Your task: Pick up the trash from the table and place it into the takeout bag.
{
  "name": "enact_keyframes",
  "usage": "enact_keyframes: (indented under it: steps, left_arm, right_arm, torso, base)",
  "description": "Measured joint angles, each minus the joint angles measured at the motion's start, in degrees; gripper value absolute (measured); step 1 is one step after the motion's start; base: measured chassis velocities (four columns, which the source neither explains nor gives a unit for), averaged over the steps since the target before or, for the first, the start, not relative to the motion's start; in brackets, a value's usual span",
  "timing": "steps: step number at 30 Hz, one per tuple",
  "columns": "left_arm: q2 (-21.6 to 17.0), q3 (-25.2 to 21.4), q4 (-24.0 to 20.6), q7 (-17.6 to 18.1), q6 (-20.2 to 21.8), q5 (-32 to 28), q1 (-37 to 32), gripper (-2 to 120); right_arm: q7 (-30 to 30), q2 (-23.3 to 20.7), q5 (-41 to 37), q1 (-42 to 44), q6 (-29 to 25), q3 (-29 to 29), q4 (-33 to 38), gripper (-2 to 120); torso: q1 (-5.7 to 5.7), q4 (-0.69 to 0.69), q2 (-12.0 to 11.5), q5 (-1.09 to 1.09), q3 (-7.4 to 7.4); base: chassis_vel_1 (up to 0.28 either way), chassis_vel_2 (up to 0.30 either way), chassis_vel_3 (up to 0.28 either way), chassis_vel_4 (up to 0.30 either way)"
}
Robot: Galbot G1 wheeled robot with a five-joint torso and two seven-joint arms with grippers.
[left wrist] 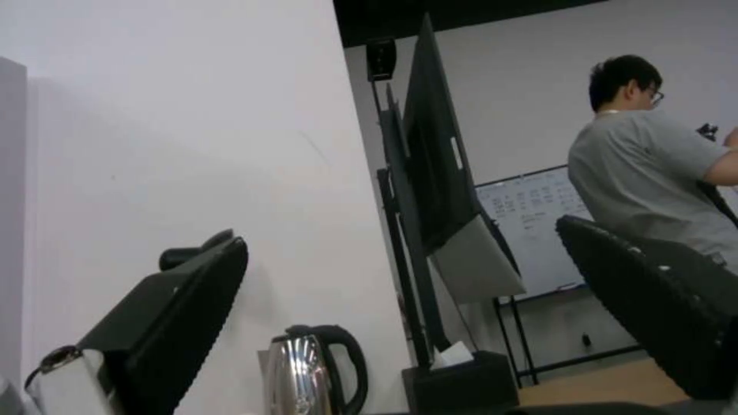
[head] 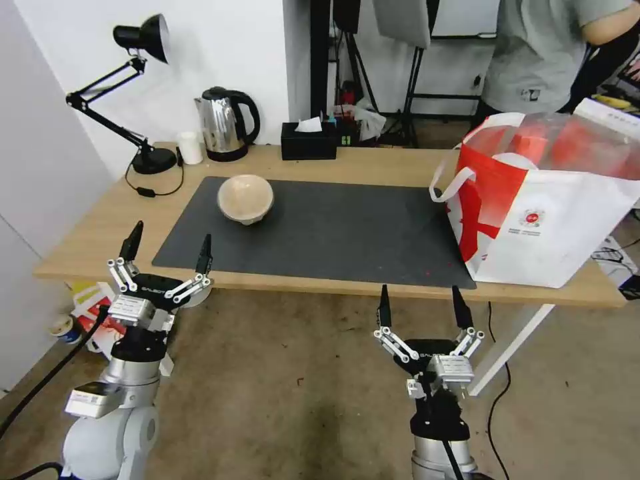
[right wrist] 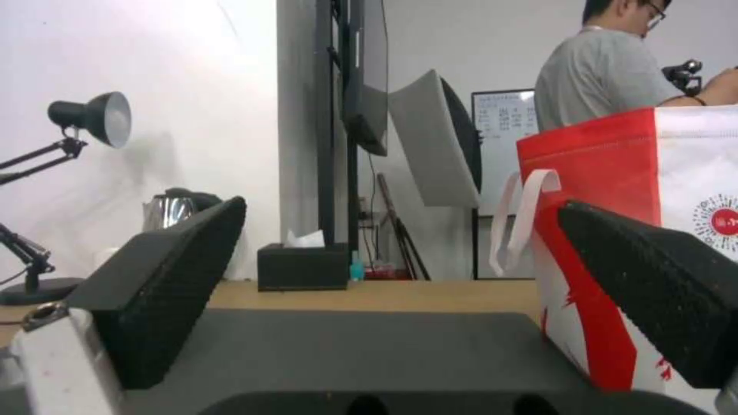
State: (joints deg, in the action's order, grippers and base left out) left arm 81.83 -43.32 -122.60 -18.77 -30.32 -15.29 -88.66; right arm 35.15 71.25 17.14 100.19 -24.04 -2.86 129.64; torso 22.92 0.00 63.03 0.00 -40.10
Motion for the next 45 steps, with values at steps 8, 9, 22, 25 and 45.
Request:
enact_keyframes:
  steps: [8, 9, 22, 25, 45]
  left_arm:
    - [-7.05, -2.29, 1.87, -0.07, 1.53, -0.93, 1.69, 100]
    - [-8.24, -2.48, 2.17, -0.08, 1.90, -1.44, 2.01, 100]
    - [-15.04, -4.35, 4.37, 0.09, 4.62, -6.41, 5.05, 100]
    - [-15.30, -4.28, 4.98, 0.10, 4.64, -6.48, 5.62, 100]
    - [-17.91, -2.92, 6.35, 0.20, 6.25, -7.16, 7.12, 100]
  right_arm:
    - [0.00, -0.06, 0.04, 0.28, -0.21, -0.11, -0.47, 100]
    - [-0.01, -0.04, 0.07, 0.30, -0.22, -0.12, -0.51, 100]
    - [0.23, 1.06, 2.84, 0.91, -2.20, -0.39, -2.01, 100]
    - [0.18, 1.09, 3.07, 1.01, -2.51, -0.48, -2.01, 100]
    - [0.28, 1.08, 3.57, 1.48, -2.61, -0.92, -2.12, 100]
  torso:
    - [0.00, 0.00, 0.00, -0.01, 0.00]
    - [0.00, -0.01, 0.00, -0.01, 0.00]
    - [0.00, 0.00, 0.00, 0.00, 0.00]
    - [0.00, 0.00, 0.00, 0.00, 0.00]
    - [0.00, 0.00, 0.00, 0.00, 0.00]
  base:
    - [0.000, 0.000, 0.000, 0.000]
    - [0.000, 0.000, 0.000, 0.000]
    - [0.000, 0.000, 0.000, 0.000]
    - [0.000, 0.000, 0.000, 0.000]
    - [0.000, 0.000, 0.000, 0.000]
